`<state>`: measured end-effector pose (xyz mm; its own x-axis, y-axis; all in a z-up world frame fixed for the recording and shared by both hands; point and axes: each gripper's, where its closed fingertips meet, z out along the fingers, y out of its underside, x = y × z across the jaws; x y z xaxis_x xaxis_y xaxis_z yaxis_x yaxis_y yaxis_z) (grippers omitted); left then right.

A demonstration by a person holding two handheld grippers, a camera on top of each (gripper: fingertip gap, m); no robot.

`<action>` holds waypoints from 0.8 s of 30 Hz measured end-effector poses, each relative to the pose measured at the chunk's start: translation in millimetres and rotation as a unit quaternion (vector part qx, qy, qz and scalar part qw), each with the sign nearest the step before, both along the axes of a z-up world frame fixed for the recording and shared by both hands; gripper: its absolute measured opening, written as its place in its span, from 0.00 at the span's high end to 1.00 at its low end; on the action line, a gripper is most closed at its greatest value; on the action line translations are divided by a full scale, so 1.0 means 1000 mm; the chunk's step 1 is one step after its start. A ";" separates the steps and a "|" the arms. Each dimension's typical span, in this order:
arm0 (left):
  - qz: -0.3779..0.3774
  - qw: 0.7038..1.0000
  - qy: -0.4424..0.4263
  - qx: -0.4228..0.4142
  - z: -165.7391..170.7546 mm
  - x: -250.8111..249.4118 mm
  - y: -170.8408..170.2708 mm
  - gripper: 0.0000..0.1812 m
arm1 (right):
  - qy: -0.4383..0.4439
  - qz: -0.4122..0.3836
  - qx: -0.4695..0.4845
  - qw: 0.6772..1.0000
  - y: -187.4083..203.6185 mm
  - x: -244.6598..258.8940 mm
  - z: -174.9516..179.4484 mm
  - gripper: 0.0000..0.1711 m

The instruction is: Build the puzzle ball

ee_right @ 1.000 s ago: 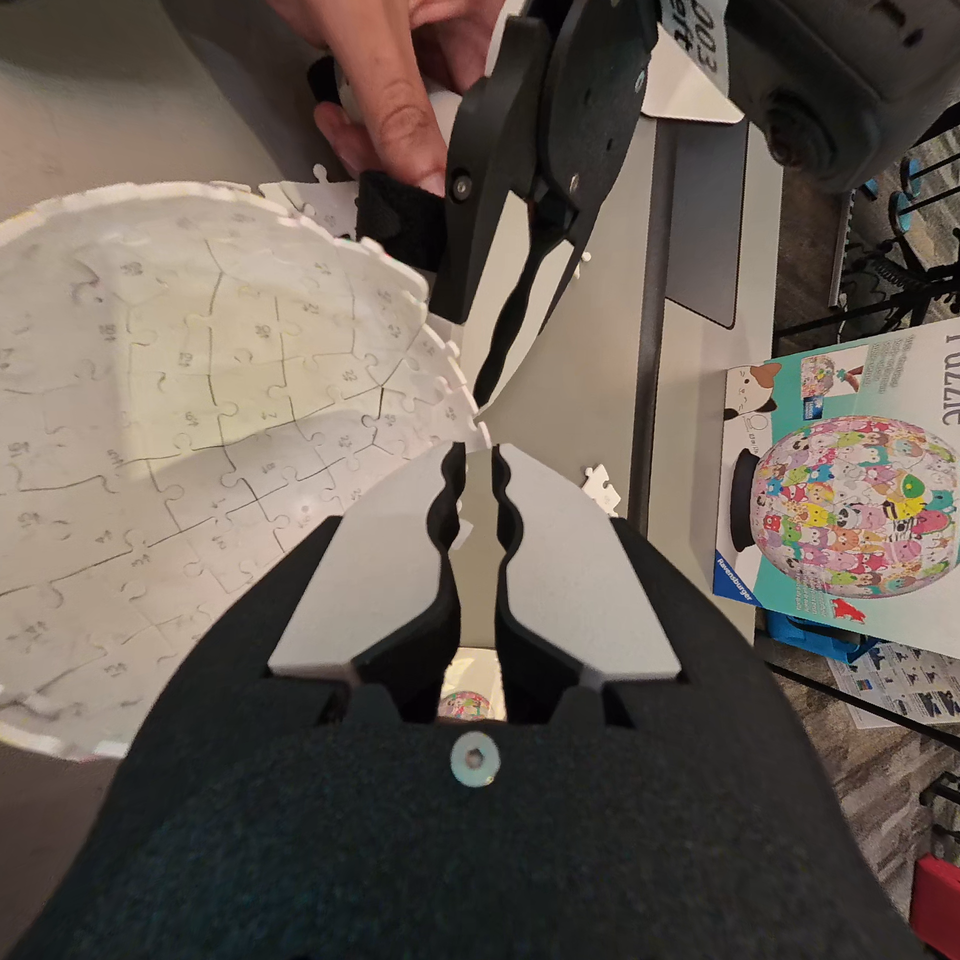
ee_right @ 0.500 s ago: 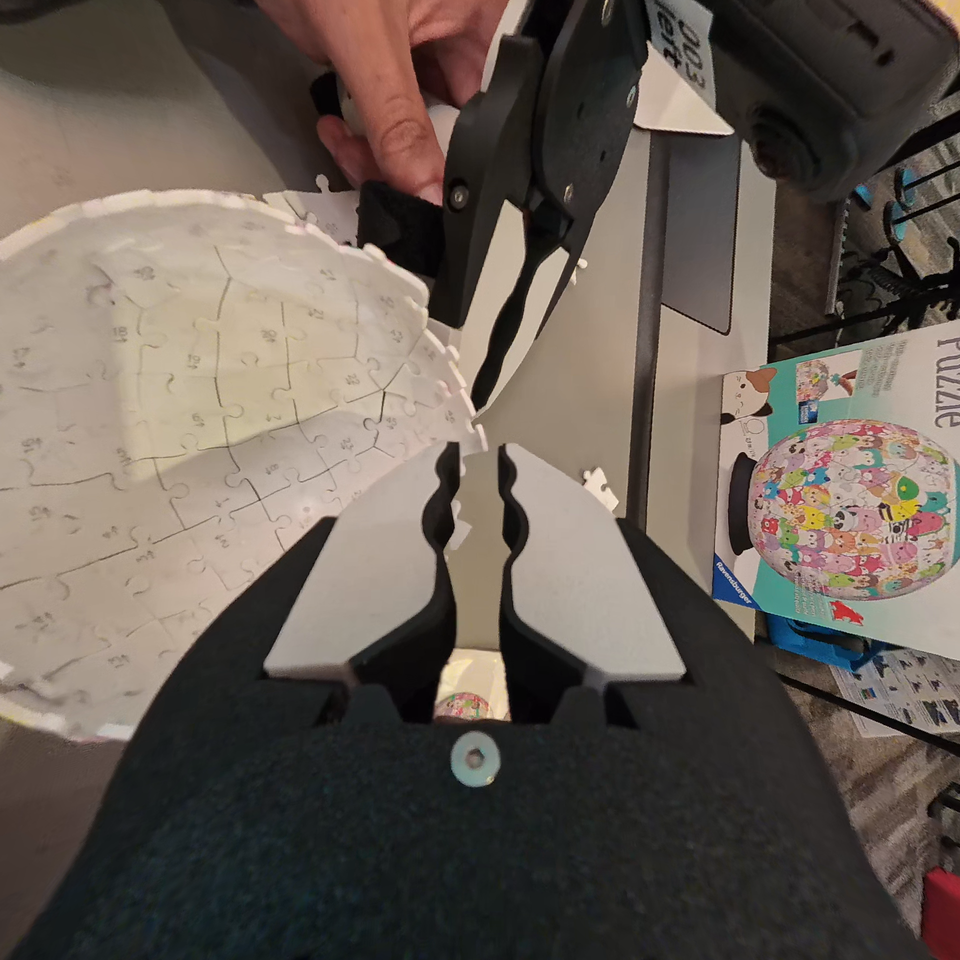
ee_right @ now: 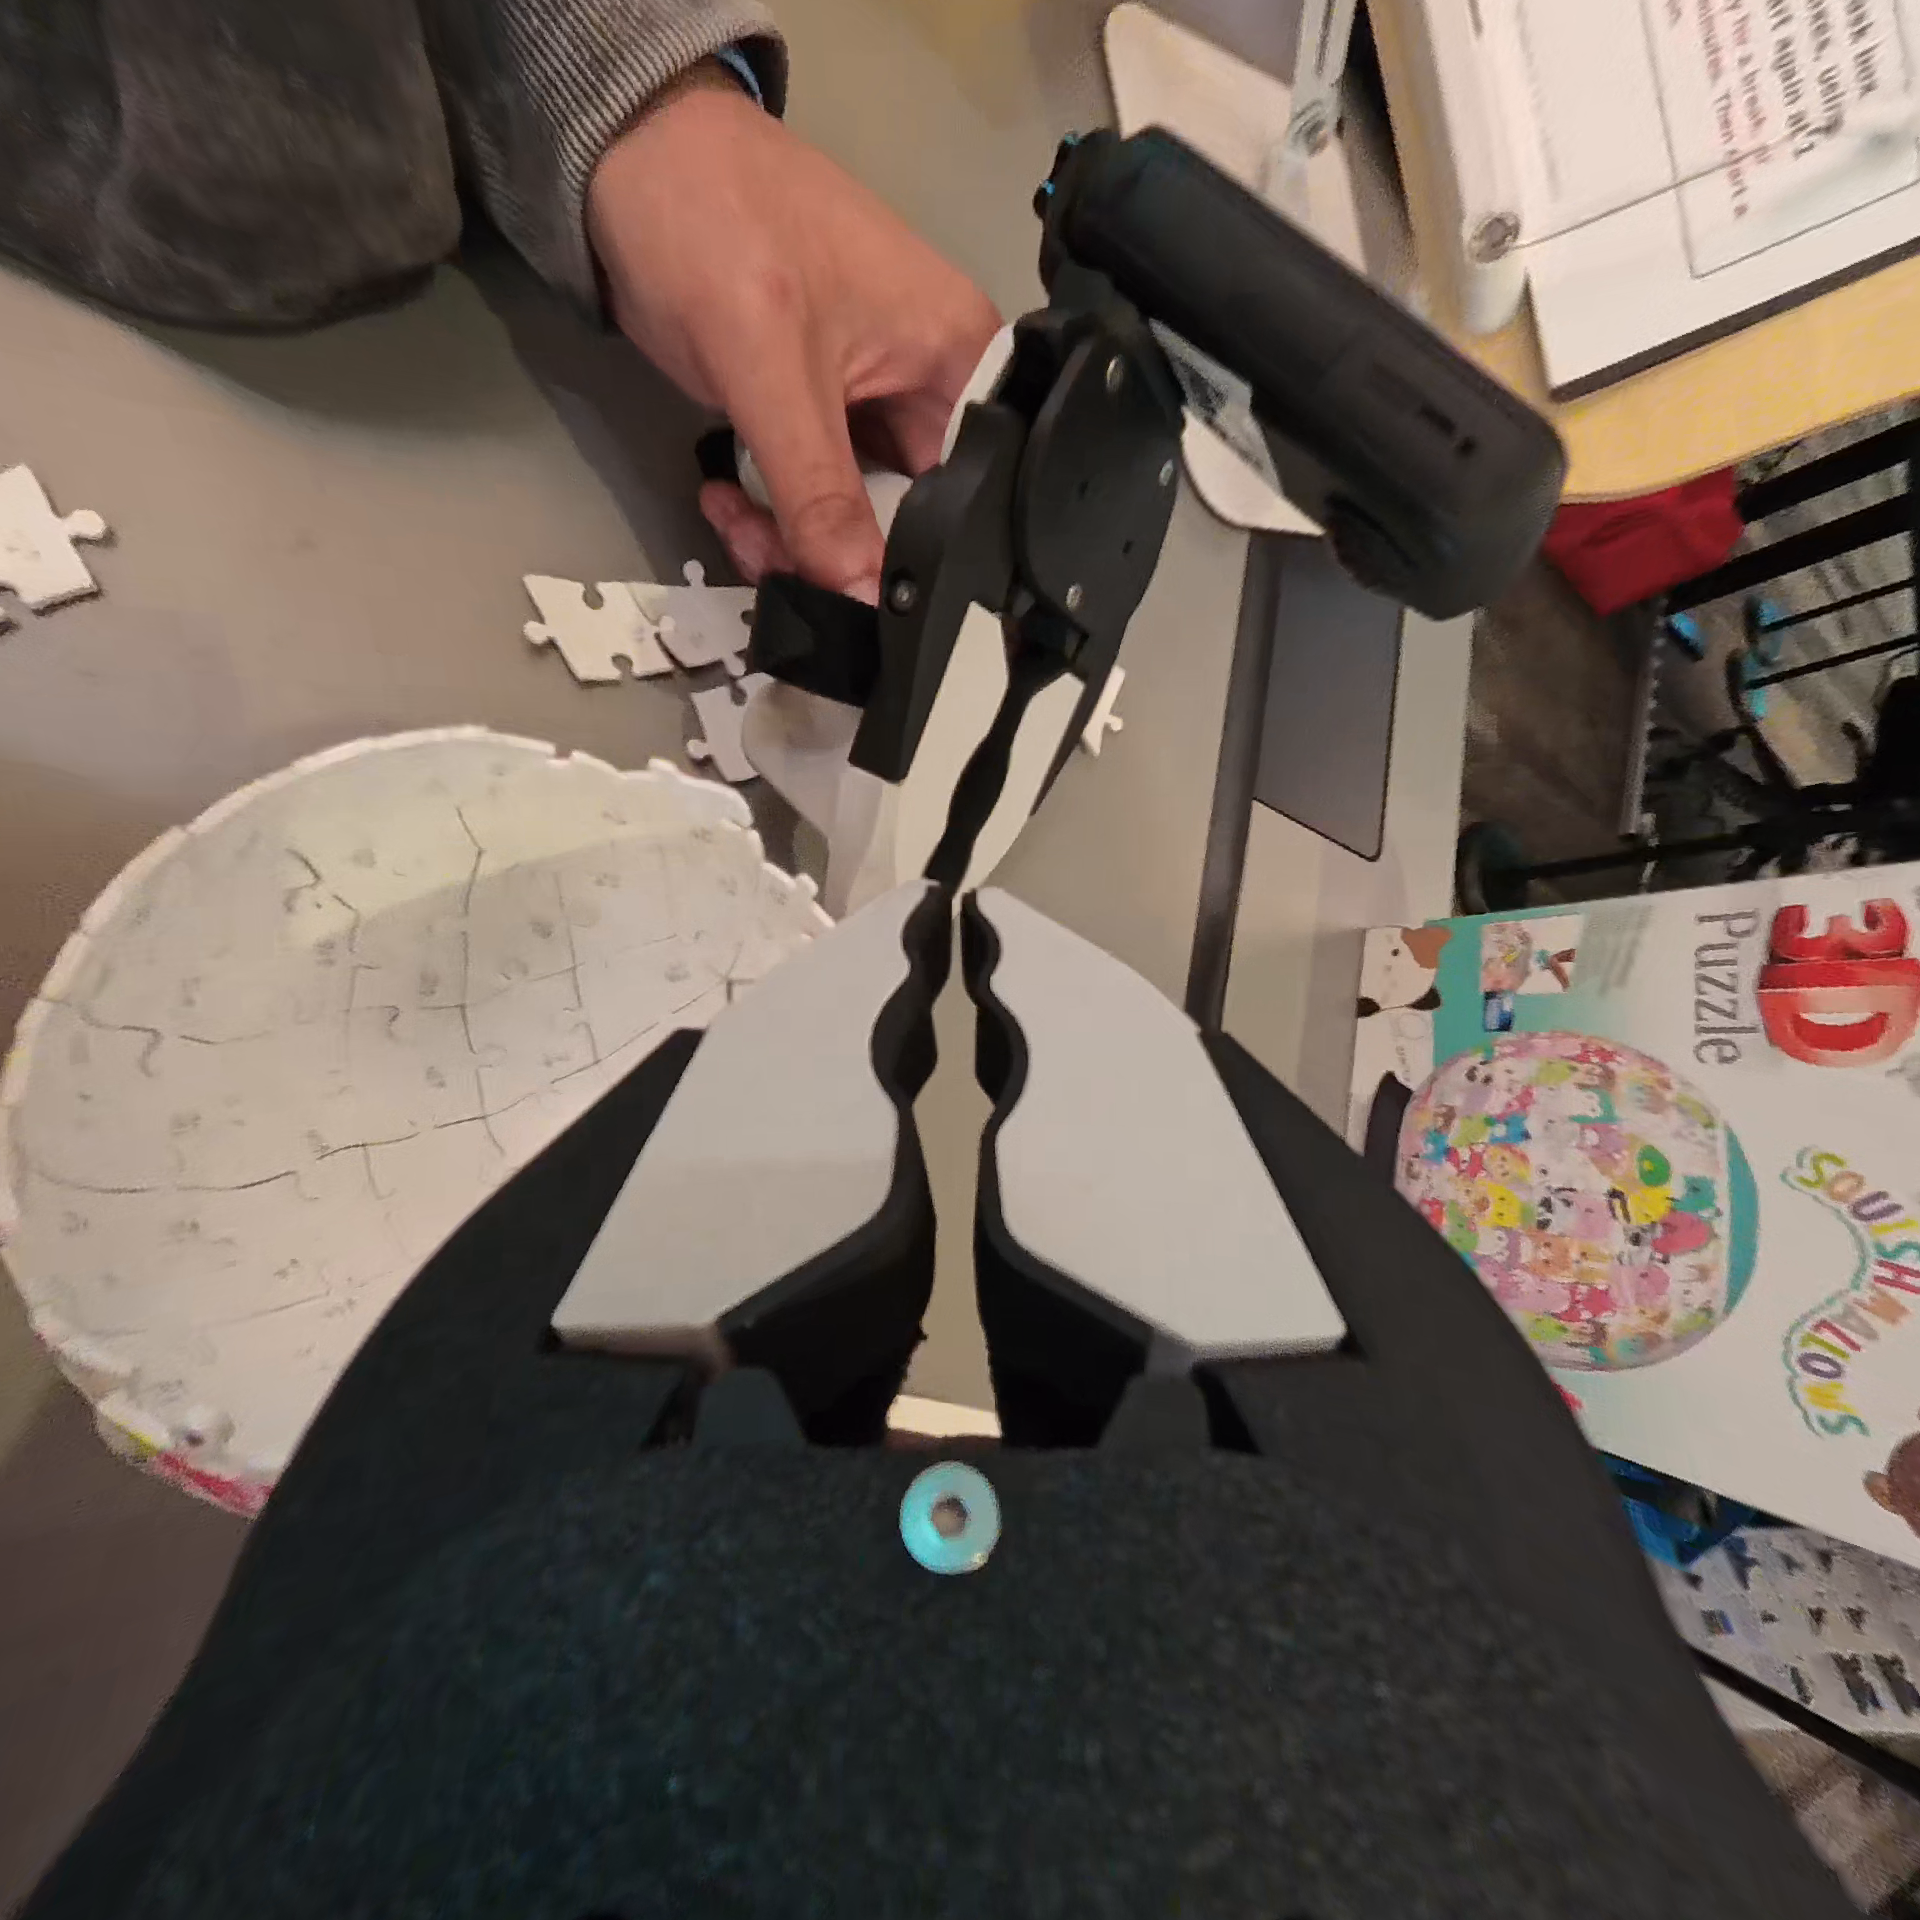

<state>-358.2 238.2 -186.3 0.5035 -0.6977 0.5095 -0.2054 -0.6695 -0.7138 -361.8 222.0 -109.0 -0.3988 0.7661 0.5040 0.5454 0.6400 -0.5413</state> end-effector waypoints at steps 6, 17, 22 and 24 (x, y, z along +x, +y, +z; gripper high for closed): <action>-0.009 1.000 0.009 0.003 -0.001 0.003 -0.001 0.91 | -0.004 0.015 0.016 1.000 0.004 0.003 0.000 1.00; -0.024 0.999 0.022 -0.014 -0.008 0.015 -0.003 0.96 | -0.239 0.075 0.065 0.966 -0.003 0.018 -0.023 1.00; -0.017 1.000 -0.012 -0.021 -0.001 0.017 0.000 1.00 | -0.323 0.075 0.114 0.936 -0.018 0.028 -0.045 1.00; -0.019 0.999 -0.025 -0.028 0.001 0.018 0.001 1.00 | -0.340 0.075 0.142 0.926 -0.018 0.027 -0.052 1.00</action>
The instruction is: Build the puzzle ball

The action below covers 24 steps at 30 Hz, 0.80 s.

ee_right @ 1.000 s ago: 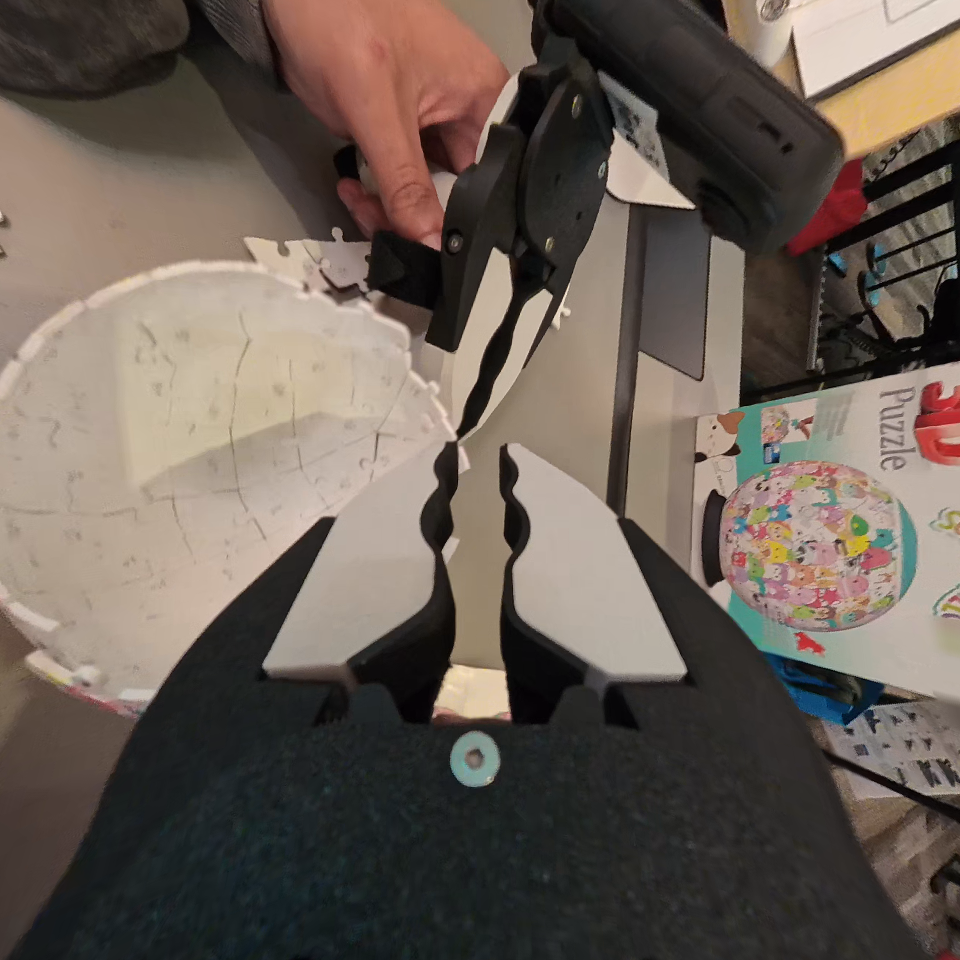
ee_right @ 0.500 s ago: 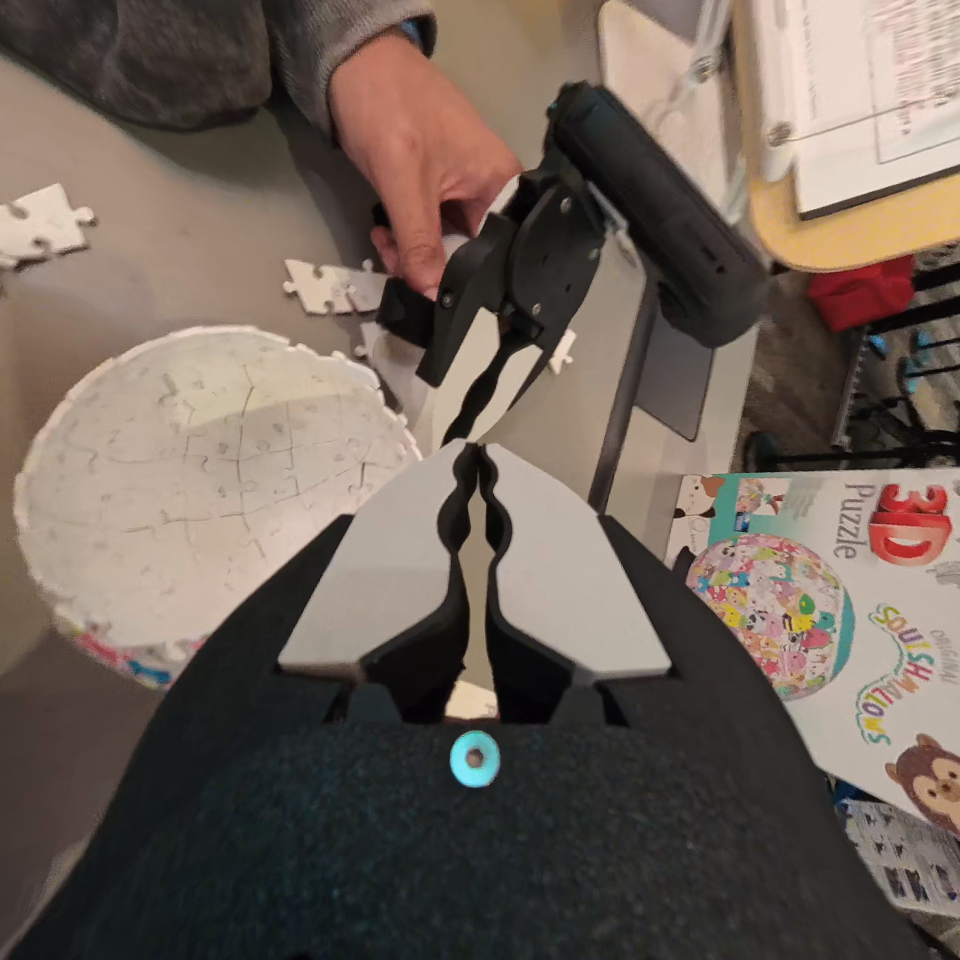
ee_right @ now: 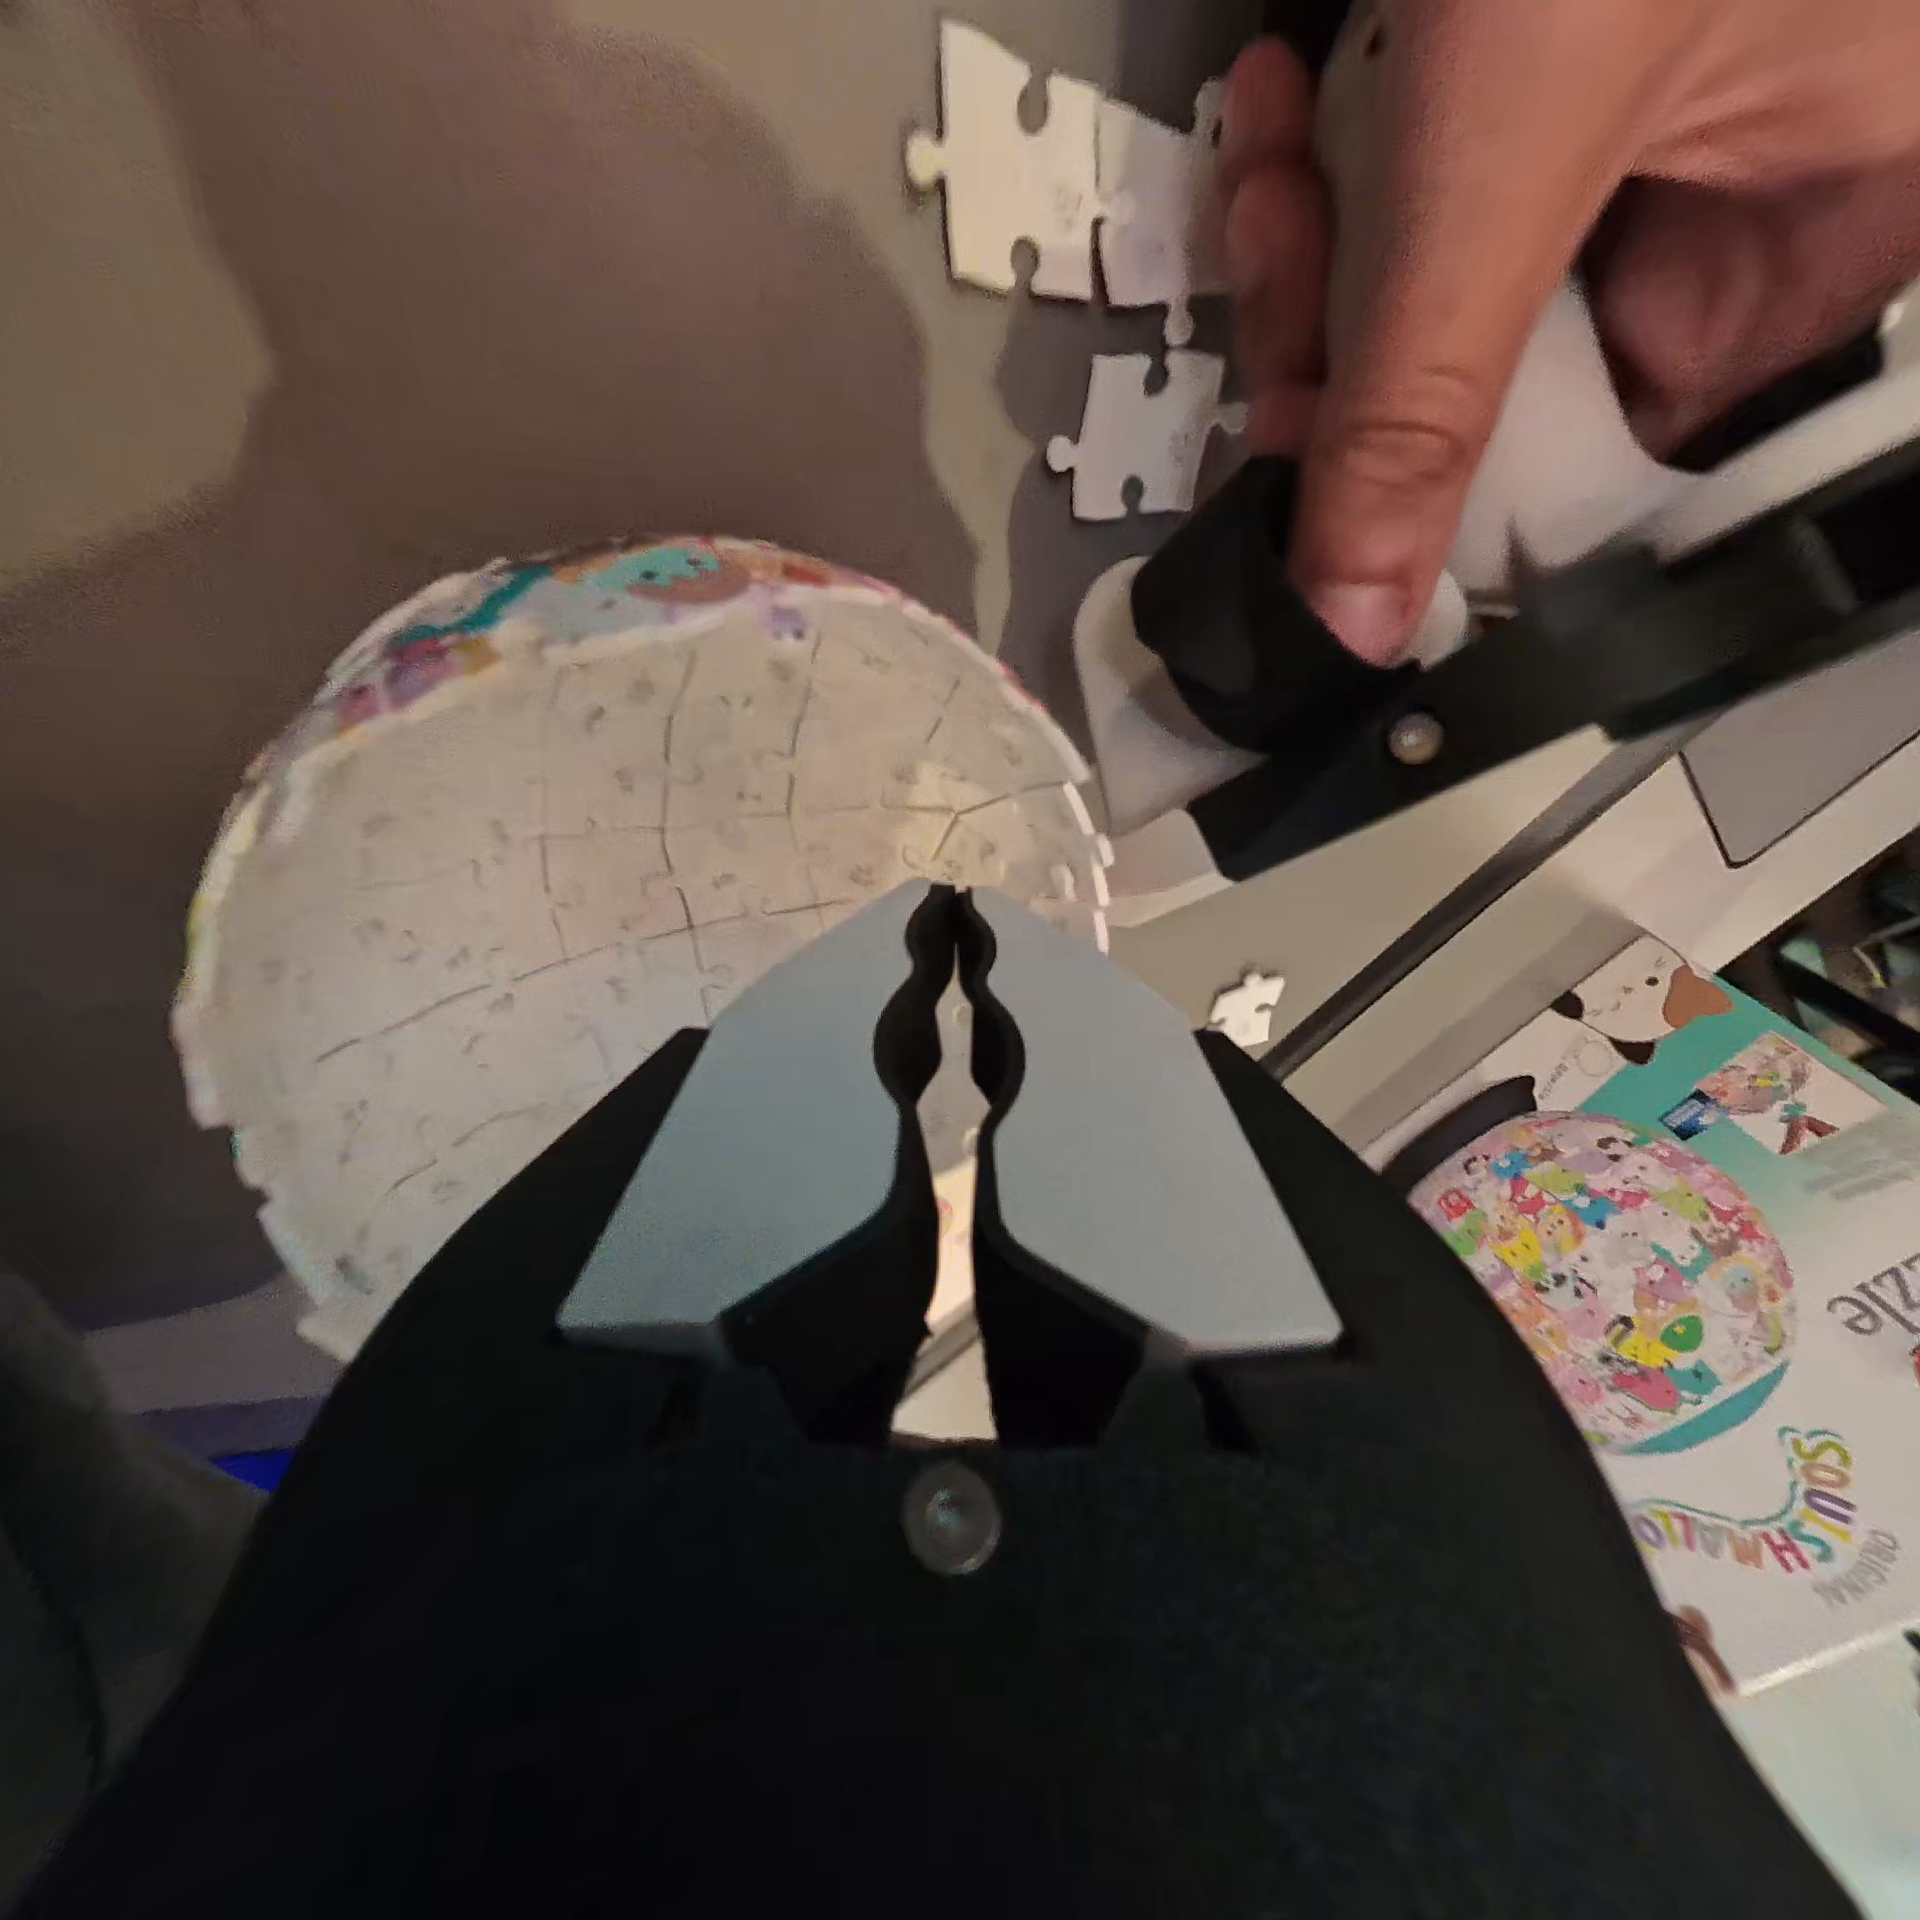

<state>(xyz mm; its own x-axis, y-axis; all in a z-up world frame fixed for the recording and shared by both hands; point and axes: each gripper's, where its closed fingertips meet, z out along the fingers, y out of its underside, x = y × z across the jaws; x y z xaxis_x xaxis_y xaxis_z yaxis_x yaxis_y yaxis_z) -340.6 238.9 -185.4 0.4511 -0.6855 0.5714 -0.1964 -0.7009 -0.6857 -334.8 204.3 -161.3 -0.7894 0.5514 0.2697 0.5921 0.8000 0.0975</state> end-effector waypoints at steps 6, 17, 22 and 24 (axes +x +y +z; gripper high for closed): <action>-0.018 1.000 0.003 -0.002 -0.001 0.006 0.000 1.00 | -0.032 -0.017 0.047 0.998 0.006 0.001 -0.011 1.00; -0.021 1.000 0.004 0.002 -0.001 0.007 0.001 1.00 | -0.039 -0.021 0.075 0.996 0.010 -0.003 -0.018 1.00; -0.015 1.000 0.006 0.002 -0.001 0.005 0.002 1.00 | -0.038 -0.036 0.069 0.996 0.009 0.007 -0.009 1.00; -0.014 1.000 0.004 0.002 -0.001 0.004 0.002 1.00 | -0.046 -0.037 0.068 0.996 0.009 0.010 -0.012 1.00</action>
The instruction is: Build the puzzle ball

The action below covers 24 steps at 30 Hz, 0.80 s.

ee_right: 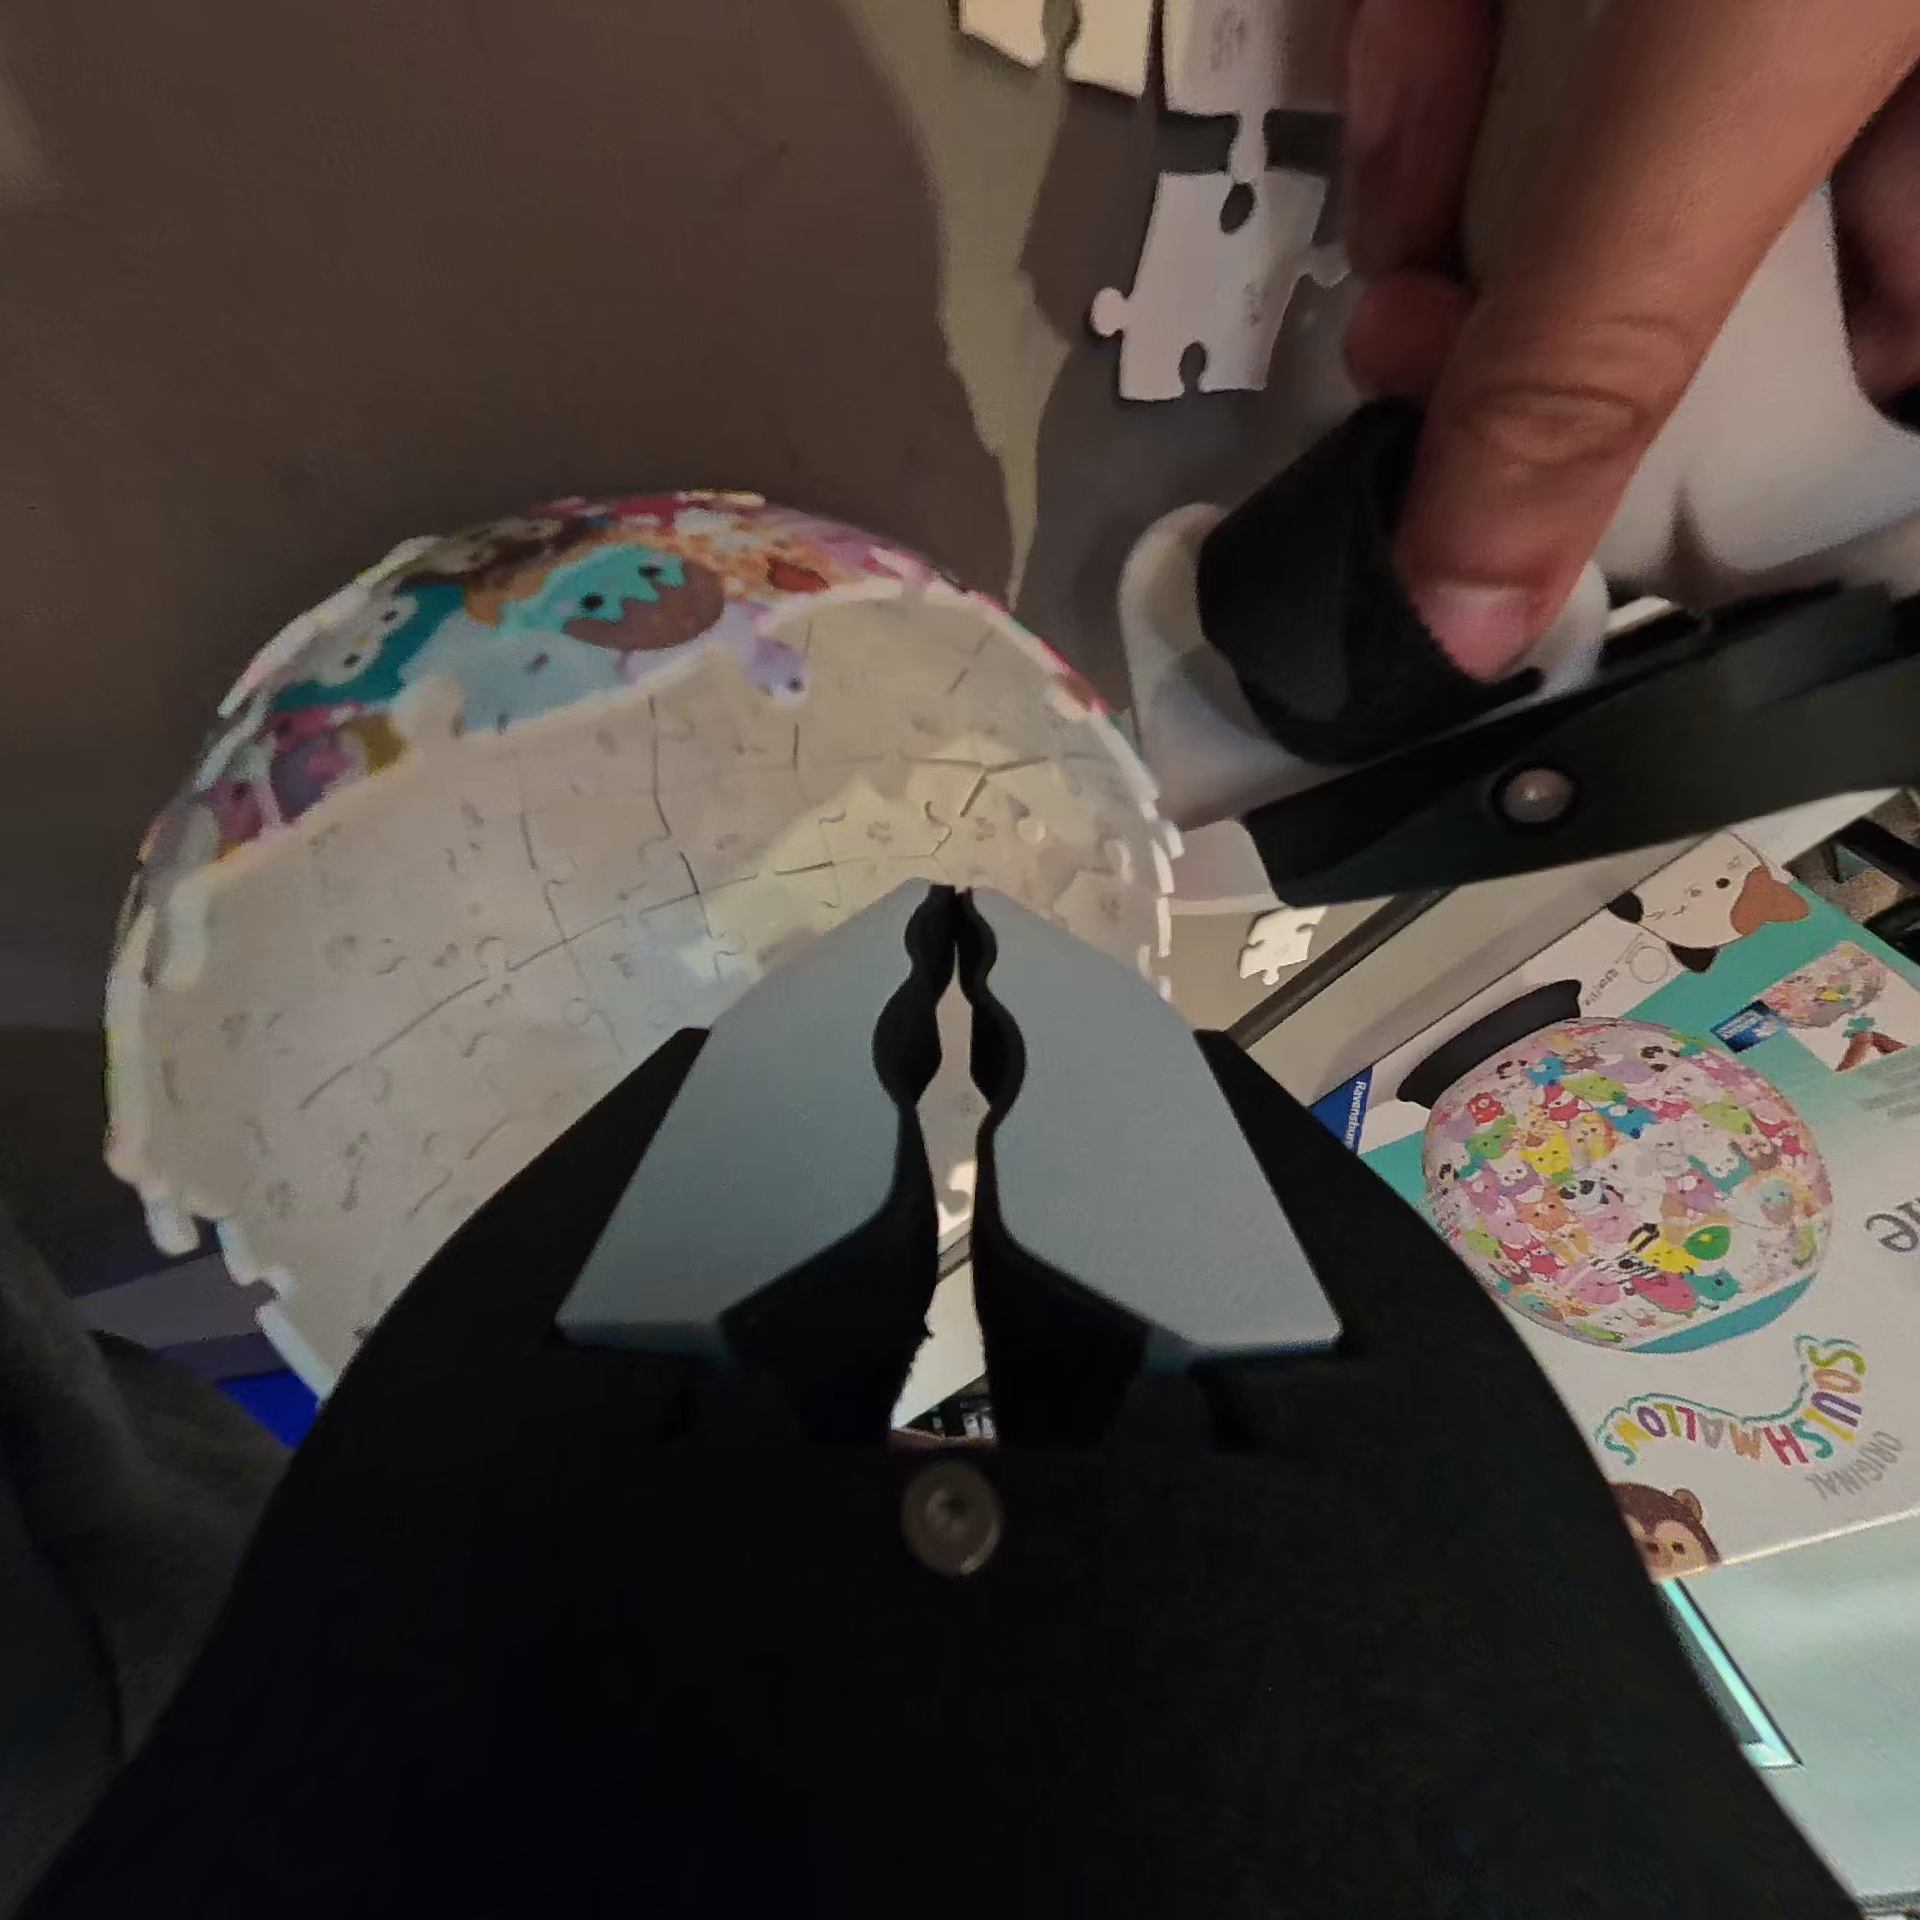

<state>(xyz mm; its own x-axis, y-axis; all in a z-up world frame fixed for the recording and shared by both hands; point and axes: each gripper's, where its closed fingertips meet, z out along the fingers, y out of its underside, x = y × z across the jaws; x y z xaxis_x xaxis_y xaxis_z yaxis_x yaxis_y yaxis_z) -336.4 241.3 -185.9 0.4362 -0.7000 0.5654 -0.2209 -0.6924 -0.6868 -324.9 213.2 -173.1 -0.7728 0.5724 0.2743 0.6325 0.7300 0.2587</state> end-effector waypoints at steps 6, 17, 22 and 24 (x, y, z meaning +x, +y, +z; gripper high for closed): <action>-0.002 1.000 0.002 -0.001 -0.001 0.000 -0.001 1.00 | -0.001 -0.003 0.004 1.000 0.003 -0.004 -0.006 1.00; -0.005 1.000 0.004 0.002 0.000 -0.001 -0.004 1.00 | 0.011 -0.008 0.009 1.000 0.007 -0.004 -0.001 1.00; -0.002 1.000 0.003 0.000 0.000 -0.003 -0.003 1.00 | 0.009 -0.005 -0.004 1.000 0.001 -0.002 -0.002 1.00; -0.008 1.000 0.002 0.000 0.000 -0.001 -0.004 1.00 | 0.014 0.000 0.003 1.000 0.005 -0.008 -0.004 1.00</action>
